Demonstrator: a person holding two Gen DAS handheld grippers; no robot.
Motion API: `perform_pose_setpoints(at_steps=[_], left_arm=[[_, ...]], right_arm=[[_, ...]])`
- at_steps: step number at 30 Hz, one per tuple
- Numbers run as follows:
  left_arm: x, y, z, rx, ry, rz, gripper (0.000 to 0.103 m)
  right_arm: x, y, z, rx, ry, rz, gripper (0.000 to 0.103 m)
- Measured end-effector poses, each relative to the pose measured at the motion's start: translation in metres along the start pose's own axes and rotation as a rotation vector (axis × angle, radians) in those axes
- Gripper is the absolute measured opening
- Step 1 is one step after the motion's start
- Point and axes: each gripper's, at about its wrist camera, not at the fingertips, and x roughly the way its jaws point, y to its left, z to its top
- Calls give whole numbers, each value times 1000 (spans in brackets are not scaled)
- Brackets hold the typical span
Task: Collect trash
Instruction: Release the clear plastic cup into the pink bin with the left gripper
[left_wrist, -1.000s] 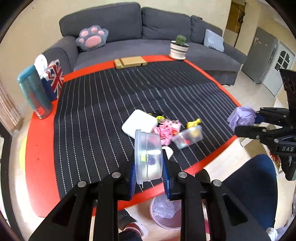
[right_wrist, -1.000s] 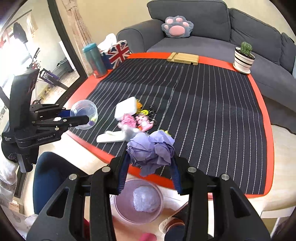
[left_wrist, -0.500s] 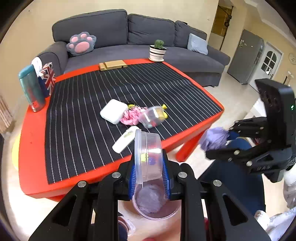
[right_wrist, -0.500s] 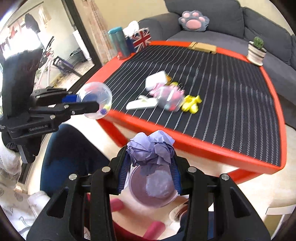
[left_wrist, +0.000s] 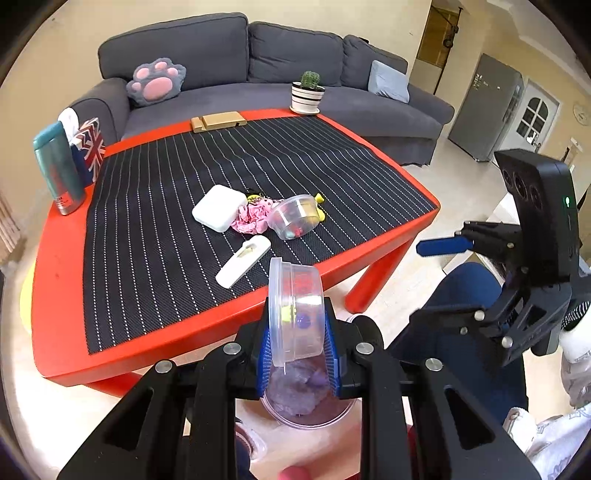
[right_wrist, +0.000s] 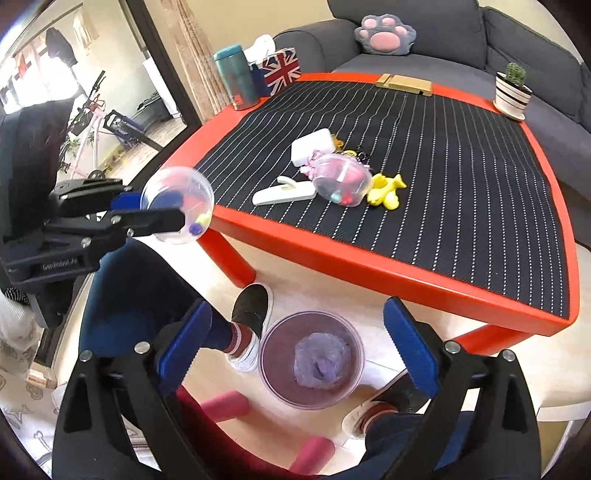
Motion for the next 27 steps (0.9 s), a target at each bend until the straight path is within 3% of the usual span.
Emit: perform_pose_setpoints(at_steps=[13,15,17,19,27], left_arm=[[2,-24,-5,64,26,-62,24],[1,-27,-5,65,22,-78,36],[-1,-28,-4,54,0,-88,87],[-5,-24,-2,26,-39,-96,91],[-2,-16,1,-2,-37,-52,93]], right_arm=[[-24,-16,3,46,-61,-56,93],[-26,-18,2,50,-66,-58,93],[-27,-19,2,53,-68,-59,93],[-28,-19,2,55,-69,-59,93],[-26,-18,2,55,-65,-53,95]])
